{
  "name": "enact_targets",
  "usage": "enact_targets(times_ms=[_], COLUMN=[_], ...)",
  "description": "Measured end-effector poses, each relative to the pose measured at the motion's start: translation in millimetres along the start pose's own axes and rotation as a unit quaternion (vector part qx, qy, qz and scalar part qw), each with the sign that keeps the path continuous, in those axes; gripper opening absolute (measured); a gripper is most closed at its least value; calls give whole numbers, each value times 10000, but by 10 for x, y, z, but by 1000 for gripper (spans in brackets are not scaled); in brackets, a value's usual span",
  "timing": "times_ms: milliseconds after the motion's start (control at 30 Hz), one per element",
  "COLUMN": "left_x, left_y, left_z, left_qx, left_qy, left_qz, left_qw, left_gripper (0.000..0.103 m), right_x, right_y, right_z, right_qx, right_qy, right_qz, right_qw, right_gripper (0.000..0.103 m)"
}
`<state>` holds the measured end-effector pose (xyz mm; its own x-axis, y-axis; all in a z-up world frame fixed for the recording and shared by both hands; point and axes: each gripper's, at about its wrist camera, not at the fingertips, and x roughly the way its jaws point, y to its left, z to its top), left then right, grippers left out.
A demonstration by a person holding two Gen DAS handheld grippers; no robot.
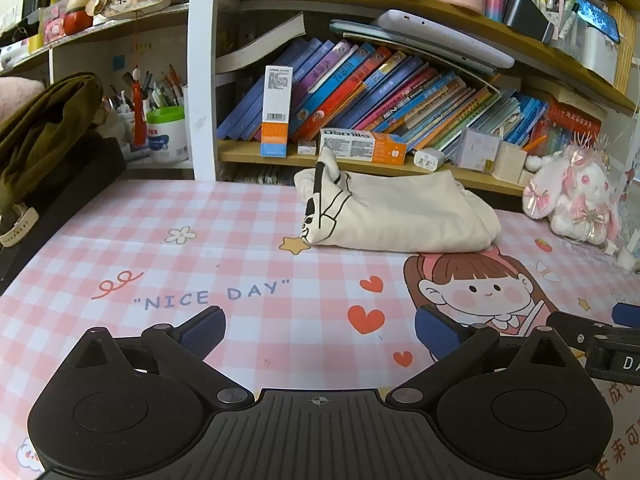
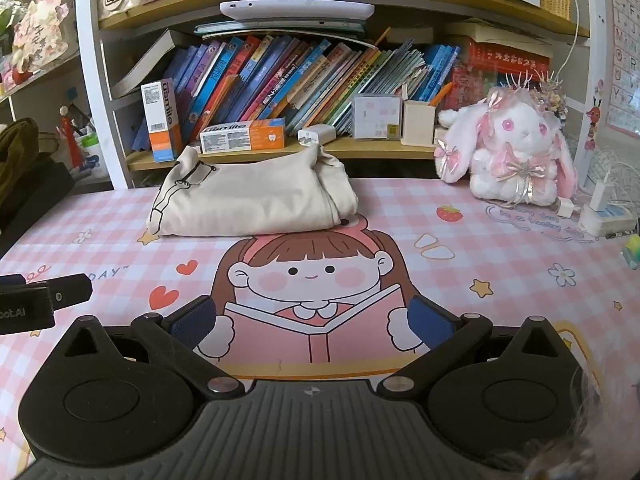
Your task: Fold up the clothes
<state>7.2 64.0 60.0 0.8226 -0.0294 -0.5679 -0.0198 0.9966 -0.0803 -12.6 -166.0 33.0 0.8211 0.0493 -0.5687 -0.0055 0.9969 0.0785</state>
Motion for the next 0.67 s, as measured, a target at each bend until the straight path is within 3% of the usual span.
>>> enact_targets(times_ms=[667], left_x=[70], left_y=[5], left_z=[-20], left_qx=[13], left_qy=[124], left_qz=[-59], left_qw=[9999], left_gripper=[103], right_x=[43], right_y=[29], right_z=[-7], right_qx=[4], right_qy=[89], right_qz=[-1], right_qw=[10000], right_gripper=[103])
